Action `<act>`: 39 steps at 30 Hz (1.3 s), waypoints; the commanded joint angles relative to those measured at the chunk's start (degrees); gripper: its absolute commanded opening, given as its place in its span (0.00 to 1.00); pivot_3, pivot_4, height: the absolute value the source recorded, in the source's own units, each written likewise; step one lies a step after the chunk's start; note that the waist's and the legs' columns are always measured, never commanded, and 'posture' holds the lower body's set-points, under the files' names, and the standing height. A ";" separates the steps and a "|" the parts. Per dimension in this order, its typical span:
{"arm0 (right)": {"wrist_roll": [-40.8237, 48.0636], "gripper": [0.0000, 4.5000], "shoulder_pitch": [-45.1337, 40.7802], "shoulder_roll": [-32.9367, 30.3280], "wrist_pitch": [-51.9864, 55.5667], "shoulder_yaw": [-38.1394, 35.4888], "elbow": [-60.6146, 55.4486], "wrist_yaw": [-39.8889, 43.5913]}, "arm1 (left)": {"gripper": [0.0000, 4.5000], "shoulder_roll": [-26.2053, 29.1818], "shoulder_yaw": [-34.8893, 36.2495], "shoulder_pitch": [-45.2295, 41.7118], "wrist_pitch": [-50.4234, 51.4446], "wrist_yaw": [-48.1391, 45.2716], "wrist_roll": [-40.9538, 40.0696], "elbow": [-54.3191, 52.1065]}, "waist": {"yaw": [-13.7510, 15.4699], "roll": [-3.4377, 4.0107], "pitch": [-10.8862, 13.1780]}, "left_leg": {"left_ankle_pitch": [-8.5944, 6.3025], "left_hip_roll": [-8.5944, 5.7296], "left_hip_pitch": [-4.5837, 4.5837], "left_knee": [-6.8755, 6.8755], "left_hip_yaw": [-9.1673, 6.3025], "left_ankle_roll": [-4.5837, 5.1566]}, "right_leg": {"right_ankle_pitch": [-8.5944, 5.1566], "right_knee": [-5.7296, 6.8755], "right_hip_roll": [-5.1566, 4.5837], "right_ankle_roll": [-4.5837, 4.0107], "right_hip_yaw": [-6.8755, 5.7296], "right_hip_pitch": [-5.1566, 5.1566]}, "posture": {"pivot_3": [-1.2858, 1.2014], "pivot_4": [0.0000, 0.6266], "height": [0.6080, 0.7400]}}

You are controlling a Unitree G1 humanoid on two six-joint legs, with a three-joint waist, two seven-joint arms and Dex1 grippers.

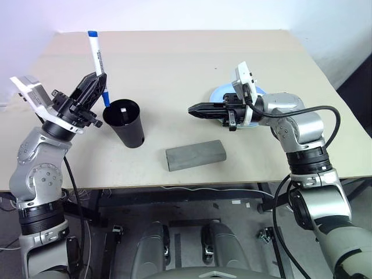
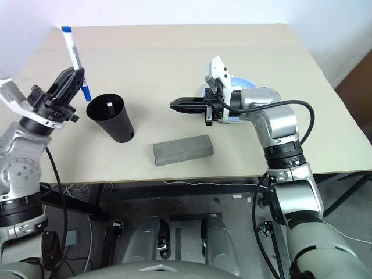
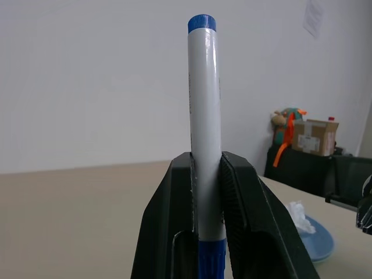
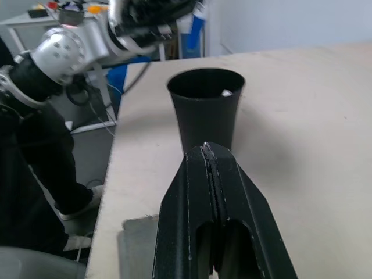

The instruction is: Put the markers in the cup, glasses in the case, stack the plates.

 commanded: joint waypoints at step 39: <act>1.73 0.00 0.03 -1.86 -0.72 -0.94 -2.04 -0.86 | 0.99 -0.05 -0.48 3.63 -0.78 -2.68 1.07 -1.56 | -0.01 0.00 0.00 | 0.00 0.02 0.00 -0.01 -0.01 0.01 | -0.07 -0.01 -0.03 -0.12 -0.01 0.00 | 0.52 0.24 0.47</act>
